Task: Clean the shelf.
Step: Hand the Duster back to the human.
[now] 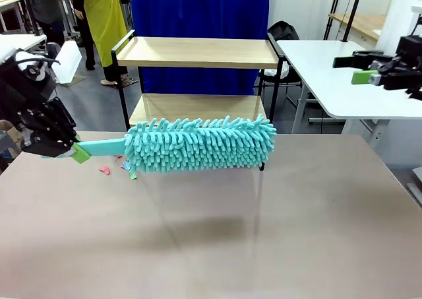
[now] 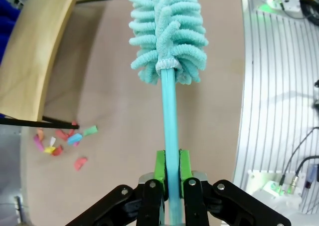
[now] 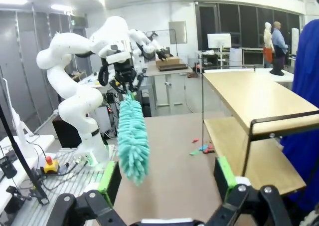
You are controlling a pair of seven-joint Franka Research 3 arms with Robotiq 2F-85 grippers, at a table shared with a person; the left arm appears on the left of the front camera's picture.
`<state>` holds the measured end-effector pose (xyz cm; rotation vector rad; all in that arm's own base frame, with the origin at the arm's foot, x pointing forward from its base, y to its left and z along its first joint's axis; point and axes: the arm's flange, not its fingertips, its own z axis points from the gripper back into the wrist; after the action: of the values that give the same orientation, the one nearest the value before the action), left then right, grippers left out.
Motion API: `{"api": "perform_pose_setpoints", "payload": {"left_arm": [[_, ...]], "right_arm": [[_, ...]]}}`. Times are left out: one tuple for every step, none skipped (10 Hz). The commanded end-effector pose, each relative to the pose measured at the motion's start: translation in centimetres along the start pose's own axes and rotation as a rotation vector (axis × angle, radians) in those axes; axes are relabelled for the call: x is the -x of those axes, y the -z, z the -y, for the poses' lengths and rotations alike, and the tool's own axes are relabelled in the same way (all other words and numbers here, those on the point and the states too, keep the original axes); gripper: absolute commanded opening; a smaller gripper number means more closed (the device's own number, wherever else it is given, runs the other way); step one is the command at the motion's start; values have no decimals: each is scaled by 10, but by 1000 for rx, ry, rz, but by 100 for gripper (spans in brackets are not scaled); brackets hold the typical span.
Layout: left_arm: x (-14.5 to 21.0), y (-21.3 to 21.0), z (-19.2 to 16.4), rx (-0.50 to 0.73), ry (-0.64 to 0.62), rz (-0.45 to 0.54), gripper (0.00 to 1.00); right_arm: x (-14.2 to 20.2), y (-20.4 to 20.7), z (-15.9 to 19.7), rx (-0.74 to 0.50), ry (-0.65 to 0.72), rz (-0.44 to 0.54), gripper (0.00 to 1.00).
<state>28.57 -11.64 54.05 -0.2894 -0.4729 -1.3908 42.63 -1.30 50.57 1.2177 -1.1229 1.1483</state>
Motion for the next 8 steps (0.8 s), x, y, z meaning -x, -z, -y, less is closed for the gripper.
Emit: {"api": "perform_pose_setpoints", "payload": {"left_arm": [[2,12,-11,11,16,50,13],[0,0,0,0,0,0,13],[0,0,0,0,0,0,13],[0,0,0,0,0,0,13],[0,0,0,0,0,0,13],[0,0,0,0,0,0,13],[0,0,0,0,0,0,13],[0,0,0,0,0,0,13]], "right_arm": [[2,-3,6,-32,43,85,100],[0,0,0,0,0,0,100],[0,0,0,0,0,0,100],[0,0,0,0,0,0,100],[6,3,0,-12,15,24,100],[21,34,-8,-43,27,-33,100],[28,52,-8,-36,42,-19,100],[36,71,-7,-31,73,-12,100]]}}
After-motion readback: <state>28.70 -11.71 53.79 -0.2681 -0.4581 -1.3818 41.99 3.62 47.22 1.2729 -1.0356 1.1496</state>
